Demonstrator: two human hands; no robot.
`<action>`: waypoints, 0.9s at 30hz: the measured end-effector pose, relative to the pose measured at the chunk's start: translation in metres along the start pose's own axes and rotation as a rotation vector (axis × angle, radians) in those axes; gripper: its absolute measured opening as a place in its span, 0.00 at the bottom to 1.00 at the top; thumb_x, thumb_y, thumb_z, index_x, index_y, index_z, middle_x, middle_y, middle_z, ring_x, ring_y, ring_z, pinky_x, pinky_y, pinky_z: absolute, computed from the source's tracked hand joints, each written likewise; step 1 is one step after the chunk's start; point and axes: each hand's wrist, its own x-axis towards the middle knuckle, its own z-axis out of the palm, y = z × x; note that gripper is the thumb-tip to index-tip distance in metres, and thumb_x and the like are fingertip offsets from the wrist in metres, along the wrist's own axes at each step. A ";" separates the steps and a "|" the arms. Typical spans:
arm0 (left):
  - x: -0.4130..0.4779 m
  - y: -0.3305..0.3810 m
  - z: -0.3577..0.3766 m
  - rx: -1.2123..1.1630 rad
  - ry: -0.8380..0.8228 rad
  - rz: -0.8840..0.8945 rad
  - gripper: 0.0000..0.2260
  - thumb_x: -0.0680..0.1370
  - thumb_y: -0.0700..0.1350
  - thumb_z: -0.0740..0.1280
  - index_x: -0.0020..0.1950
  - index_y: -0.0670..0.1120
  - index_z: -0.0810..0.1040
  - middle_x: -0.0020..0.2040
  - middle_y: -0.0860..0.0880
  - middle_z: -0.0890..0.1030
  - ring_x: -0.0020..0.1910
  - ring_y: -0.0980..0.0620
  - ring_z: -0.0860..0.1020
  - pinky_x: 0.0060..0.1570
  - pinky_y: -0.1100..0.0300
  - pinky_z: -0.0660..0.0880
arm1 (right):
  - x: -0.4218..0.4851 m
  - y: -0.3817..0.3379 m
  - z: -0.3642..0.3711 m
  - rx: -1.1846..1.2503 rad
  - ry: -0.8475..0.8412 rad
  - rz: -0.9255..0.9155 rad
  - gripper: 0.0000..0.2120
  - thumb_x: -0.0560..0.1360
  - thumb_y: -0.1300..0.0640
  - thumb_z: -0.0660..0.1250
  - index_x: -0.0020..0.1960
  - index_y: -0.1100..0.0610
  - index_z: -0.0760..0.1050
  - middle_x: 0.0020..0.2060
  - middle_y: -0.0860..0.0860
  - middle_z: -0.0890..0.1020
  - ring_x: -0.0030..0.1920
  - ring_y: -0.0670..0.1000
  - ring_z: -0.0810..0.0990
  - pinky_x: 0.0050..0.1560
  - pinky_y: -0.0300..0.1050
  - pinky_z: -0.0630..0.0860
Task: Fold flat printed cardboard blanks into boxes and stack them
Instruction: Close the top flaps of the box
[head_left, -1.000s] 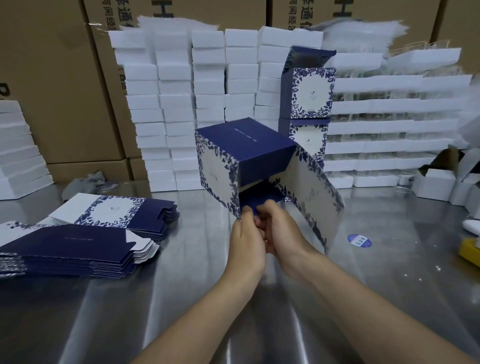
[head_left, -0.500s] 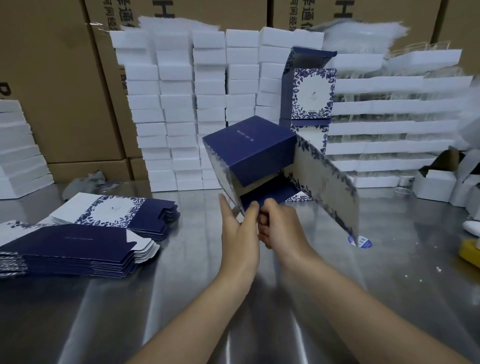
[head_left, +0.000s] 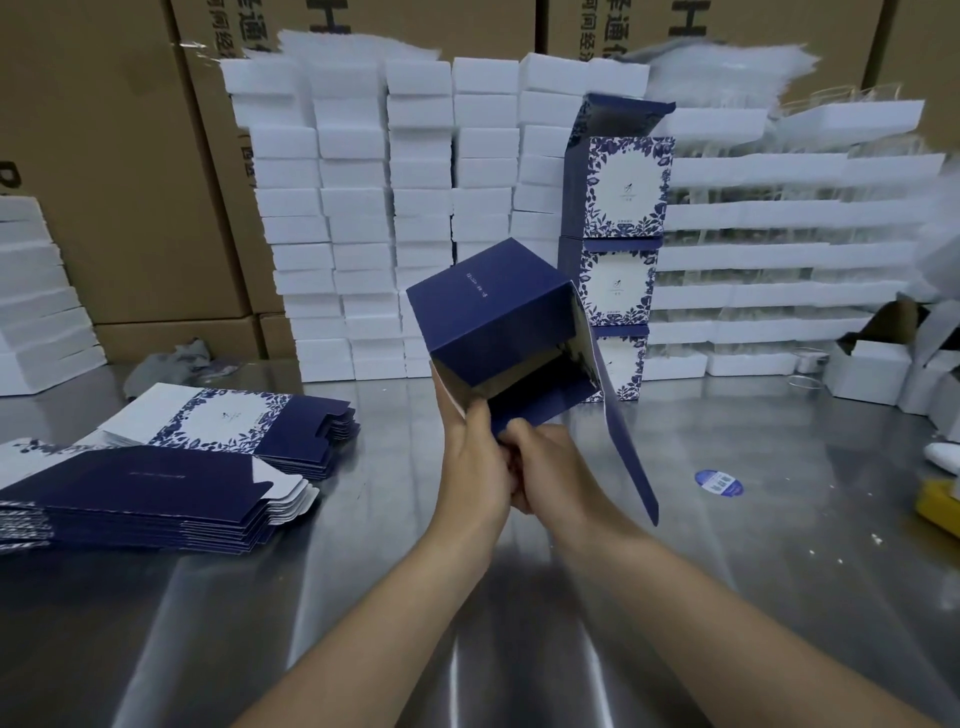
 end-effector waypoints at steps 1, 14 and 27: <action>0.001 -0.001 -0.001 -0.001 0.002 -0.001 0.10 0.86 0.49 0.53 0.50 0.49 0.69 0.22 0.55 0.70 0.19 0.59 0.71 0.20 0.66 0.67 | 0.000 0.002 0.001 -0.060 -0.008 0.001 0.13 0.70 0.48 0.61 0.31 0.55 0.72 0.27 0.53 0.74 0.29 0.46 0.72 0.28 0.40 0.71; 0.008 -0.001 -0.010 0.000 0.058 0.029 0.17 0.86 0.57 0.55 0.72 0.53 0.69 0.38 0.51 0.84 0.28 0.56 0.80 0.23 0.63 0.71 | -0.002 -0.001 -0.005 -0.080 -0.134 -0.016 0.21 0.77 0.40 0.66 0.42 0.58 0.82 0.33 0.52 0.83 0.31 0.47 0.80 0.30 0.39 0.71; 0.034 0.011 -0.049 0.036 0.120 -0.215 0.13 0.86 0.51 0.61 0.71 0.57 0.75 0.57 0.48 0.86 0.53 0.48 0.85 0.49 0.50 0.85 | 0.034 0.024 -0.064 -0.751 0.117 -0.081 0.29 0.78 0.54 0.73 0.76 0.49 0.67 0.52 0.51 0.83 0.49 0.54 0.81 0.57 0.48 0.77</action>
